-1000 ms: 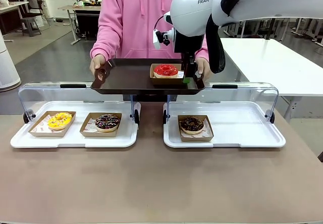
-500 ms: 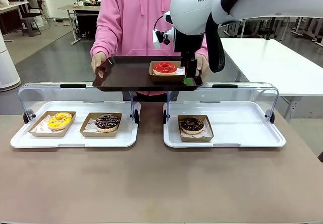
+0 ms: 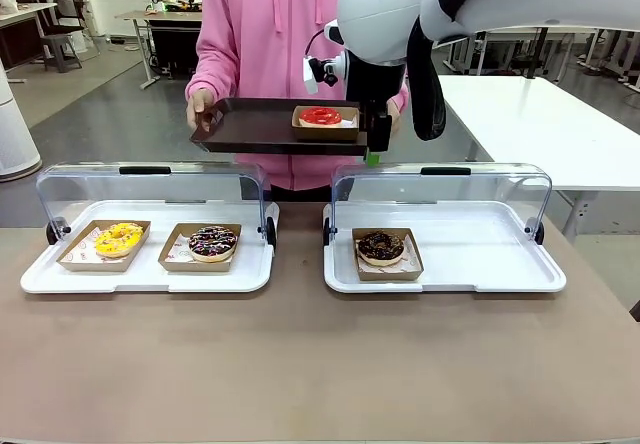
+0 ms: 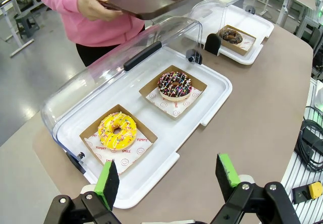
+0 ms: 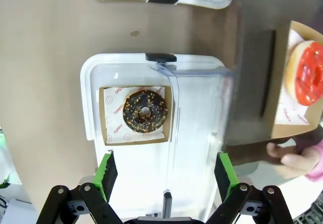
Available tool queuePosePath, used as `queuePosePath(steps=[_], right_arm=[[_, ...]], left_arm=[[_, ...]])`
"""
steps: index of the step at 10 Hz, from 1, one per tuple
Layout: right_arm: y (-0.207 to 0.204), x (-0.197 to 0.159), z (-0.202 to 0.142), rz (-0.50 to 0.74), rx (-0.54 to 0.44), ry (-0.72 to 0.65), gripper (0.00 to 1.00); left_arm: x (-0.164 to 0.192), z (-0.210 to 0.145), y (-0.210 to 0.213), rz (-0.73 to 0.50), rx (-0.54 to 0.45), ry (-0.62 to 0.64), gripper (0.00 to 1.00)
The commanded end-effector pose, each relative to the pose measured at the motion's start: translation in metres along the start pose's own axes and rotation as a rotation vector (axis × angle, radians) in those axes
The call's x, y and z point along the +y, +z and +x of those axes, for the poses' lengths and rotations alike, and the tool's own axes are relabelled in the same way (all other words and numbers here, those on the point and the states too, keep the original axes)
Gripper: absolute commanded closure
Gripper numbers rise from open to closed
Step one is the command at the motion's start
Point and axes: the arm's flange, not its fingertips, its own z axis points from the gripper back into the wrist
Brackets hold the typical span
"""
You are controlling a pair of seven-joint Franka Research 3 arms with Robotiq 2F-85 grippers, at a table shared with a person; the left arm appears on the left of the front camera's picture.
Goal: Provide the desired donut to the person.
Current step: Pick up and lift the Paper togo box containing the Donut pointed at by the person.
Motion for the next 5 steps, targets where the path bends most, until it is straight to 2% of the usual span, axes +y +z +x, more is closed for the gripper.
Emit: queuePosePath(steps=[1,5], right_arm=[[-0.0037,0.0003,0.0003,-0.016,-0.002,0.006,0.00],[-0.0037,0.0003,0.0003,-0.016,-0.002,0.006,0.00]], left_arm=[[0.0009,-0.0002,0.0004,-0.003,-0.019,0.010,0.00],[0.0009,-0.0002,0.0004,-0.003,-0.019,0.010,0.00]])
